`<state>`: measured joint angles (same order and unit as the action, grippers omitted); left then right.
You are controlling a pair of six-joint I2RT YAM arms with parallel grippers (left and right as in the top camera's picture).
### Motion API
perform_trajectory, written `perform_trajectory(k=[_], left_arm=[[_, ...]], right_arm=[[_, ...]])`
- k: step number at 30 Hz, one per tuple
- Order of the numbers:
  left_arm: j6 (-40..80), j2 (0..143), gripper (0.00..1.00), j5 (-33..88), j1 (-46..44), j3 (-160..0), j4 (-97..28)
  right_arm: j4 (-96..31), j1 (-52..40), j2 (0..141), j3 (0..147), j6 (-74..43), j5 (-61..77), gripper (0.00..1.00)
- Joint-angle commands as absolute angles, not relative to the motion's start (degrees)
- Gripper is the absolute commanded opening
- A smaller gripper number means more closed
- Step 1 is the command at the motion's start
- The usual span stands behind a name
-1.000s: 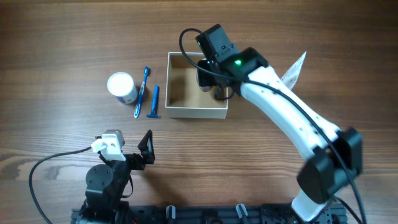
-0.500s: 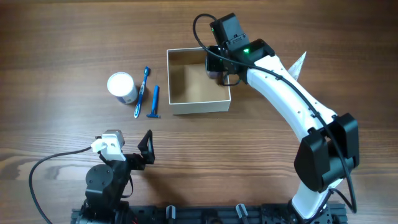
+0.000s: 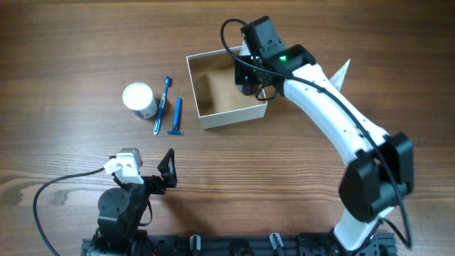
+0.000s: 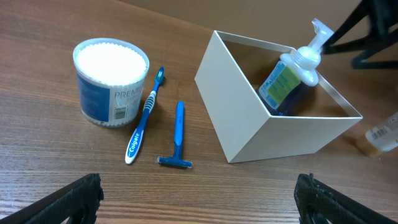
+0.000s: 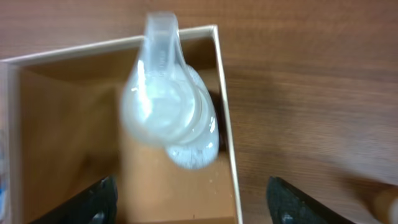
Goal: Pack container
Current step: 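Lift the soap bottle with the right gripper and lower it into the box, then grasp the white-green cream tube with the right gripper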
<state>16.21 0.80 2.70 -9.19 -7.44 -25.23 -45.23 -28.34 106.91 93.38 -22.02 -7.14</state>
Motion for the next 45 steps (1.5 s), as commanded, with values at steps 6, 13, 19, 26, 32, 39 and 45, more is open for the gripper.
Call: perform_trajectory(k=[6, 13, 19, 26, 32, 39, 45], left_arm=[[15.5, 0.4, 1.00, 1.9, -8.8, -7.3, -25.0], [15.5, 0.4, 1.00, 1.9, -8.8, -7.3, -25.0], [15.4, 0.4, 1.00, 1.9, -8.8, -7.3, -25.0], [15.5, 0.4, 1.00, 1.9, -8.8, -7.3, -25.0], [15.5, 0.4, 1.00, 1.9, -8.8, -7.3, -25.0], [15.4, 0.4, 1.00, 1.9, -8.8, -7.3, -25.0], [15.5, 0.4, 1.00, 1.9, -8.8, -7.3, -25.0]], right_arm=[[-54.1, -18.6, 83.7, 94.9, -22.6, -16.9, 0.79], [-62.5, -6.5, 91.4, 93.2, -27.2, -13.2, 0.73], [-63.9, -4.5, 100.8, 93.2, -28.7, -13.2, 0.60], [-63.8, -4.5, 101.8, 93.2, -27.7, -12.3, 0.05], [-65.1, -7.4, 91.5, 94.5, -23.9, -8.5, 0.04], [-62.6, -21.6, 76.8, 95.1, -21.0, -8.4, 0.04], [-59.9, -27.8, 80.8, 95.0, -21.2, -5.4, 0.04]])
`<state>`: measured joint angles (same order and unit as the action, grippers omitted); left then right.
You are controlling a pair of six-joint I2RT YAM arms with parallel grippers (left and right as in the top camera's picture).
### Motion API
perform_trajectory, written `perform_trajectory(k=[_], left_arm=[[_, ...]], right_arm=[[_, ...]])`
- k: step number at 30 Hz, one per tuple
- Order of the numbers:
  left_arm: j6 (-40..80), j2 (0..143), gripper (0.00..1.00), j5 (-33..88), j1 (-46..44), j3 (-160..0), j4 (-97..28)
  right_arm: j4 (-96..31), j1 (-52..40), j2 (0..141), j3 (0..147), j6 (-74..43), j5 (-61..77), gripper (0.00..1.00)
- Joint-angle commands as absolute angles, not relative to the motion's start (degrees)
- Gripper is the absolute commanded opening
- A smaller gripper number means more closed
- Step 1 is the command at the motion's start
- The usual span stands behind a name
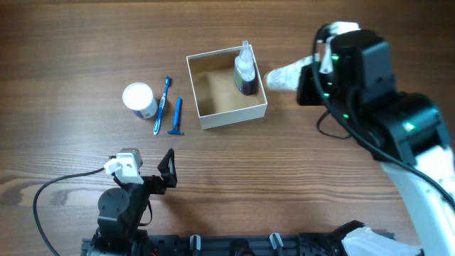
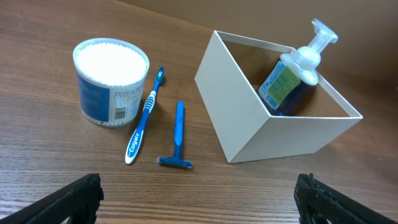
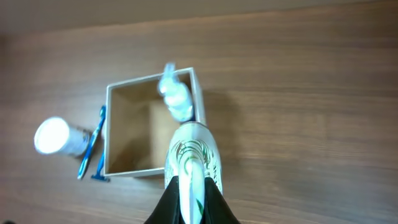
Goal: Pack container
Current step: 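Grasp the white-green cream tube with the right gripper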
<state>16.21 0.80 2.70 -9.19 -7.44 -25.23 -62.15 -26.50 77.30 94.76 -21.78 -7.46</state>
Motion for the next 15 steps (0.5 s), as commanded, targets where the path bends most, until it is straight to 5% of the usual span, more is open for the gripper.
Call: perform_trajectory(k=[1, 15], left_arm=[[15.5, 0.4, 1.00, 1.9, -8.8, -7.3, -25.0], [15.5, 0.4, 1.00, 1.9, -8.8, -7.3, -25.0]], right_arm=[[-58.6, -27.9, 82.5, 95.0, -21.2, -4.5, 0.04], [-57.4, -27.9, 98.9, 95.0, -21.1, -7.0, 0.04]])
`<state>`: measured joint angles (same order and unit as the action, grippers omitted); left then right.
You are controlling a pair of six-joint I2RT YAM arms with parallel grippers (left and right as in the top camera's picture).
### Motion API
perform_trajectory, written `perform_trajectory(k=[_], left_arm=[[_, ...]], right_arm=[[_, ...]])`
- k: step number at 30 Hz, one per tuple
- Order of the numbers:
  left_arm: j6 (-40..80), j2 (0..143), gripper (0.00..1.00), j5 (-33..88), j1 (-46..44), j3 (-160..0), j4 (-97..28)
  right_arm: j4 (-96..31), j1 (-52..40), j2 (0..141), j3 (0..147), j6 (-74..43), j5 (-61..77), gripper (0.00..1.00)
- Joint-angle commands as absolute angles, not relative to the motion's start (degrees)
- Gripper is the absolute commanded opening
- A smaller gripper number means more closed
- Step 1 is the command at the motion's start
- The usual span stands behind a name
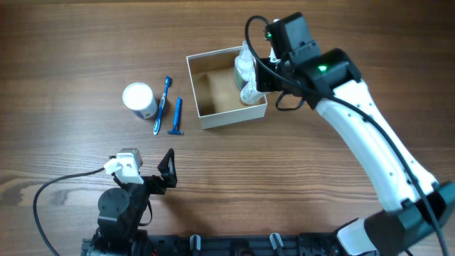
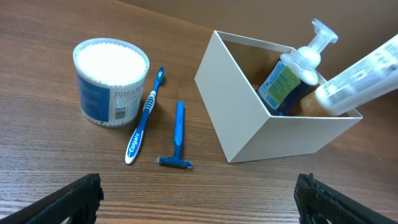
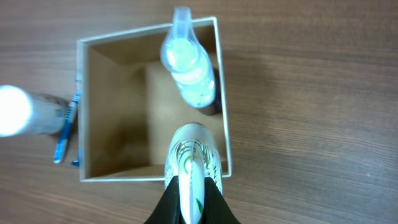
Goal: Pack container
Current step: 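Grasp the white-green cream tube with the right gripper, then lower the cream tube into the box's right side and release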
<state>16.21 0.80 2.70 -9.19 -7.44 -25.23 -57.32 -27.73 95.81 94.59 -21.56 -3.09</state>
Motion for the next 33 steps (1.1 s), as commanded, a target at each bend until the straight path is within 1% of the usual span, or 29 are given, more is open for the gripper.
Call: perform_trajectory(k=[1, 4, 14, 15, 16, 17, 18, 19, 22, 25, 26, 28, 30, 33], left_arm=[[15.5, 0.4, 1.00, 1.9, -8.8, -7.3, -25.0], [15.5, 0.4, 1.00, 1.9, -8.8, -7.3, -25.0], [15.5, 0.4, 1.00, 1.9, -8.8, -7.3, -25.0], [15.5, 0.4, 1.00, 1.9, -8.8, -7.3, -25.0], [15.5, 0.4, 1.00, 1.9, -8.8, -7.3, -25.0], [15.4, 0.4, 1.00, 1.9, -8.8, -7.3, -25.0], [15.5, 0.4, 1.00, 1.9, -8.8, -7.3, -25.0], [15.5, 0.4, 1.00, 1.9, -8.8, -7.3, -25.0], [15.4, 0.4, 1.00, 1.9, -8.8, -7.3, -25.0], [15.4, 0.4, 1.00, 1.9, -8.8, -7.3, -25.0], [15.5, 0.4, 1.00, 1.9, -8.8, -7.3, -25.0], [15.5, 0.4, 1.00, 1.9, -8.8, -7.3, -25.0], [15.4, 0.4, 1.00, 1.9, -8.8, -7.3, -25.0], [15.4, 0.4, 1.00, 1.9, -8.8, -7.3, -25.0]], right_arm=[[-58.0, -27.9, 99.8, 95.0, -21.1, -7.5, 0.04], [-60.5, -28.0, 102.2, 95.0, -21.2, -7.5, 0.04], [-64.0, -28.2, 102.1, 95.0, -23.6, -7.7, 0.04], [-64.0, -28.3, 102.1, 95.0, -23.6, -7.7, 0.13], [-64.0, -28.3, 102.1, 95.0, -23.6, -7.7, 0.43], [-63.9, -28.3, 102.1, 95.0, -23.6, -7.7, 0.59], [-63.8, -28.3, 102.1, 95.0, -23.6, -7.7, 0.66], [-63.4, -28.3, 102.1, 95.0, -23.6, -7.9, 0.69], [-61.2, -28.3, 101.0, 95.0, -23.4, -8.2, 0.69], [-59.0, -28.2, 95.6, 95.0, -22.5, -9.3, 0.71], [-59.3, -27.9, 93.8, 95.0, -22.5, -9.4, 0.67], [-60.4, -26.6, 92.1, 95.0, -23.2, -9.4, 0.55], [-61.1, -24.7, 91.6, 95.0, -24.2, -9.0, 0.36], [-61.2, -20.6, 91.7, 95.0, -24.0, -5.5, 0.21]])
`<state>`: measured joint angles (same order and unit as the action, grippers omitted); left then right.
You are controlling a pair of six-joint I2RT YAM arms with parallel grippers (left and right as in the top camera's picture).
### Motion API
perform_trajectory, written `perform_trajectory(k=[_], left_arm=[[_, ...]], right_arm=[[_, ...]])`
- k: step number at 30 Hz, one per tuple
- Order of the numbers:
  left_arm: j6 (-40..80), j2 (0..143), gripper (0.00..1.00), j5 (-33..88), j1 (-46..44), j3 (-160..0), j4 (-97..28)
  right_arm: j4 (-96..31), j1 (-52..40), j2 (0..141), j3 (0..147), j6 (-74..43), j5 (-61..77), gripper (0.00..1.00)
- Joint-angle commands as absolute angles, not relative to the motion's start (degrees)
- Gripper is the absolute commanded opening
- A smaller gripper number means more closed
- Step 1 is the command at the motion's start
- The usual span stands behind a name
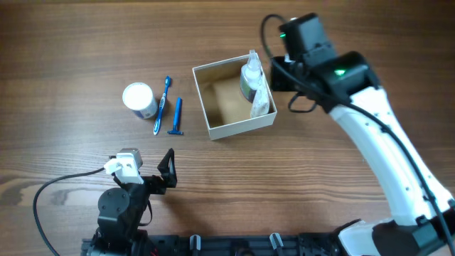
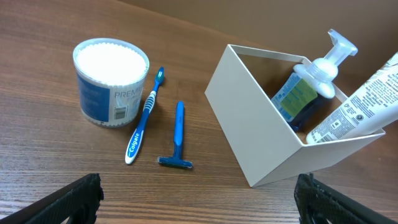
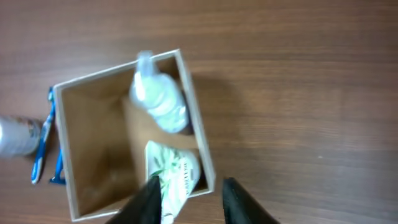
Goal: Pack container
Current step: 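Lower the cream tube into the box's right side and release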
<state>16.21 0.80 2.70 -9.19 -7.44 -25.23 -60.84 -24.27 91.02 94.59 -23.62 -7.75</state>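
Observation:
The white cardboard box (image 1: 229, 129) holds a pump bottle of blue liquid (image 1: 249, 74) standing at its far right side. A white tube with green print (image 1: 261, 100) leans against the near right corner, its end sticking out over the rim (image 2: 368, 99). My right gripper (image 3: 194, 200) hangs open above that corner, the tube (image 3: 173, 179) by its left finger. Left of the box lie a cotton swab tub (image 1: 139, 99), a blue toothbrush (image 1: 163, 105) and a blue razor (image 1: 176, 118). Low at the table's near side, my left gripper (image 2: 196, 205) is open and holds nothing.
The box wall (image 2: 261, 138) faces the left wrist camera, with the razor (image 2: 178, 137) and toothbrush (image 2: 144, 117) just left of it. The right arm (image 1: 384, 149) reaches in over the table's right side. A cable (image 1: 50, 192) runs along the near left.
My right gripper was shut on the tube over the box's right side; now it is open and the tube leans inside the box. The box sits slightly farther right and turned.
First my right gripper was open over the box, with the pump bottle standing inside. Then it was up to the right of the box, shut on the tube. Then it held the tube over the box. Now the tube rests in the box, released. The left arm has not moved.

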Motion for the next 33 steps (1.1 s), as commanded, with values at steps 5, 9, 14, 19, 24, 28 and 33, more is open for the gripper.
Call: perform_trajectory(k=[5, 9, 14, 19, 24, 28, 33], left_arm=[[15.4, 0.4, 1.00, 1.9, -8.8, -7.3, -25.0], [15.5, 0.4, 1.00, 1.9, -8.8, -7.3, -25.0], [15.4, 0.4, 1.00, 1.9, -8.8, -7.3, -25.0], [15.4, 0.4, 1.00, 1.9, -8.8, -7.3, -25.0], [15.5, 0.4, 1.00, 1.9, -8.8, -7.3, -25.0], [15.4, 0.4, 1.00, 1.9, -8.8, -7.3, -25.0], [15.5, 0.4, 1.00, 1.9, -8.8, -7.3, -25.0]], right_arm=[[-60.9, -14.5, 93.0, 92.4, -23.9, -2.8, 0.08], [-57.9, -14.3, 98.5, 86.5, -24.0, 1.0, 0.04], [-53.6, -14.3, 104.0, 83.7, -24.0, 7.1, 0.04], [-54.0, -14.3, 107.2, 83.3, -23.8, 11.1, 0.04], [-54.9, -15.6, 107.3, 82.8, -20.9, 21.6, 0.04], [-56.1, -16.5, 107.3, 82.8, -20.4, 25.1, 0.04], [-55.2, -15.3, 107.3, 82.8, -21.1, 22.3, 0.04]])
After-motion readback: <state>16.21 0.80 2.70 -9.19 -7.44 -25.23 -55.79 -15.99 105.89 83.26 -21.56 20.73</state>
